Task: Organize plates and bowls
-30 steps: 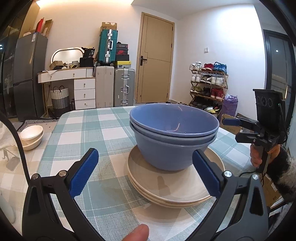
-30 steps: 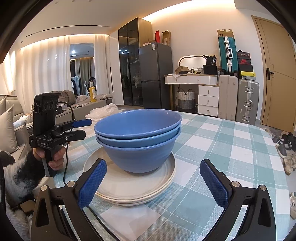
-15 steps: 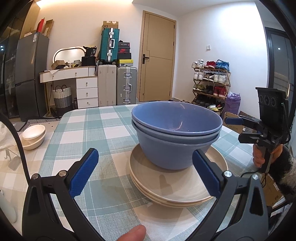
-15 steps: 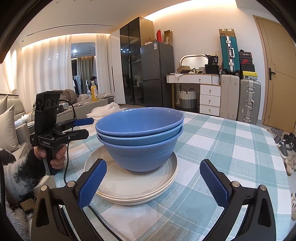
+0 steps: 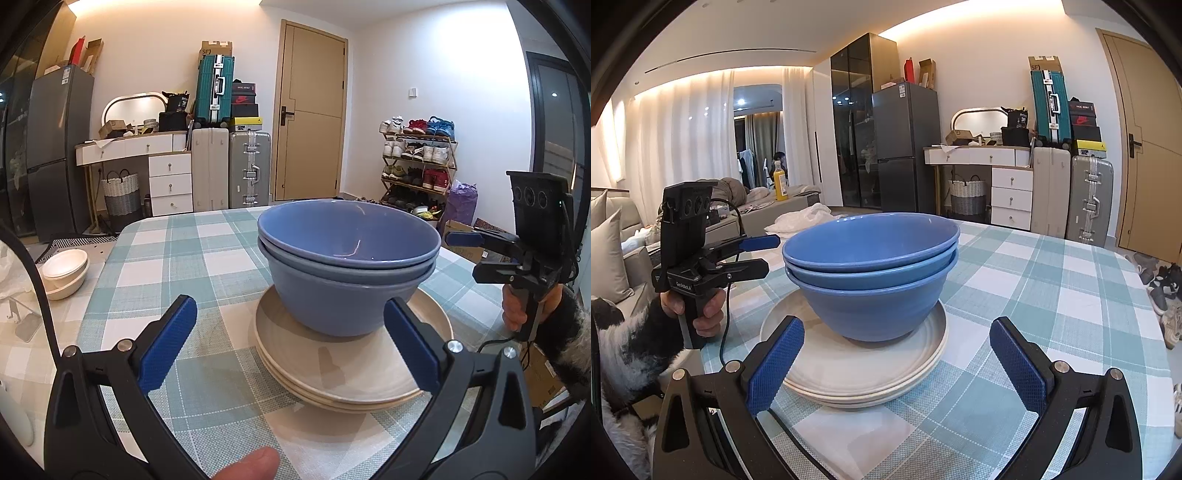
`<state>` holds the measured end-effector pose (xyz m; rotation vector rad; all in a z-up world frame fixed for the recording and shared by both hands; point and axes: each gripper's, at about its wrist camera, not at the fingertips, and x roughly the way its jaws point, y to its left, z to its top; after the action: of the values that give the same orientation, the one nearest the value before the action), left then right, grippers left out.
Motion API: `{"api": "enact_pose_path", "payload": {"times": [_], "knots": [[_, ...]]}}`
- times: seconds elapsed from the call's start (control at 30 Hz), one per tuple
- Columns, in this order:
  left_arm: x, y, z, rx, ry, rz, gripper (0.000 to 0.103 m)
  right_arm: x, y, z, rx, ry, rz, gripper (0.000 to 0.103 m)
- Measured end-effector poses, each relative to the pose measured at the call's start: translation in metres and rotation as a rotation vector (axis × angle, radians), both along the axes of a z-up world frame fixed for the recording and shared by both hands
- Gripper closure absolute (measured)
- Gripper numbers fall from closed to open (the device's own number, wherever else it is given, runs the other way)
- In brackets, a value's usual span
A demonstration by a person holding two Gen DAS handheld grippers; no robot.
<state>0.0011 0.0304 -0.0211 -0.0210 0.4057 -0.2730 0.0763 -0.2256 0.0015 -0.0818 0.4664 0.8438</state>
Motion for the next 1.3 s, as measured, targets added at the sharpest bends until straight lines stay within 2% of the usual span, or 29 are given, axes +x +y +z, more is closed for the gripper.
{"api": "enact_pose_path", "payload": {"times": [1.3], "knots": [[0.0023, -0.0019, -0.0019, -0.005, 0.015, -0.005, 0.002, 0.0044, -0.0032, 0.0006, 0.011, 0.02, -0.007, 0.0]]}}
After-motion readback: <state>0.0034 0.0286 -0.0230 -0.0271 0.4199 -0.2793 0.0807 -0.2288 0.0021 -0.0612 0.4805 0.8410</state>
